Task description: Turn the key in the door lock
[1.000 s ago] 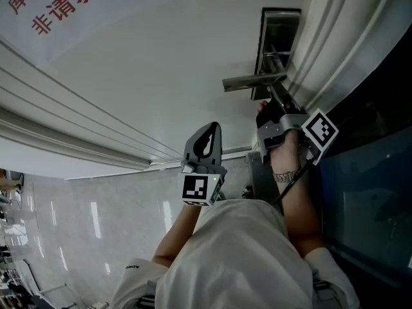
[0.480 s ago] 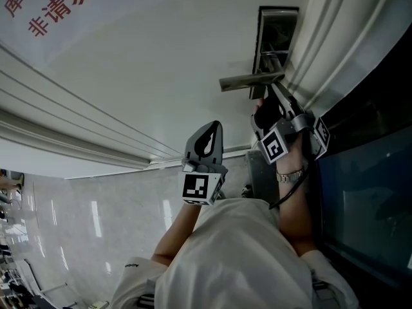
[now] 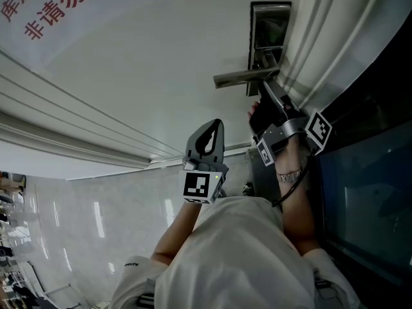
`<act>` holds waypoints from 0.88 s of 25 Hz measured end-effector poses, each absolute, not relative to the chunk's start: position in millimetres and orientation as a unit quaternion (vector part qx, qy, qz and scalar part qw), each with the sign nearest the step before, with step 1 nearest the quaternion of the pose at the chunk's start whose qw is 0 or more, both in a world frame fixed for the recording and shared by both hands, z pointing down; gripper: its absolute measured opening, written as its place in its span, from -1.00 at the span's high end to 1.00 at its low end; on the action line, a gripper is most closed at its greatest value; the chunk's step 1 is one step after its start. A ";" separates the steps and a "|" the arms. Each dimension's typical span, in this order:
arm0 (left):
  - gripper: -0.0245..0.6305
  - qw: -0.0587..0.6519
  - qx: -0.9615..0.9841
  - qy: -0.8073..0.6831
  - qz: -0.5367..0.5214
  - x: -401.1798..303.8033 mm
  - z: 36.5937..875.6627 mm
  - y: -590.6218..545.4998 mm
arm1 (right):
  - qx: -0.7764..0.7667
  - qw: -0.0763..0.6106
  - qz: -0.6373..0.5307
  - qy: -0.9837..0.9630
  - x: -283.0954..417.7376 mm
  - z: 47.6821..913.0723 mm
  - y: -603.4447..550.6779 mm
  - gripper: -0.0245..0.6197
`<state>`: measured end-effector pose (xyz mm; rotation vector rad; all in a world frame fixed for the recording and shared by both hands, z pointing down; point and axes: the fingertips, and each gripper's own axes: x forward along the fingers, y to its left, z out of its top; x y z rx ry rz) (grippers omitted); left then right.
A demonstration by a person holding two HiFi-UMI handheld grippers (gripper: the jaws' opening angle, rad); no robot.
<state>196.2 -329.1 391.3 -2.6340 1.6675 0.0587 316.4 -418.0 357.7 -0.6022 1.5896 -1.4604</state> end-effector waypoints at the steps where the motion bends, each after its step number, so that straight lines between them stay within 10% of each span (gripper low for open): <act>1: 0.90 0.012 -0.845 0.535 0.018 196.4 391.3 -329.1 | -0.250 0.416 -0.568 0.665 312.3 356.0 -414.9 0.62; 22: 0.90 0.013 -0.842 0.539 0.019 196.2 391.3 -323.2 | -0.607 -0.167 0.148 0.763 309.2 345.1 -405.7 0.52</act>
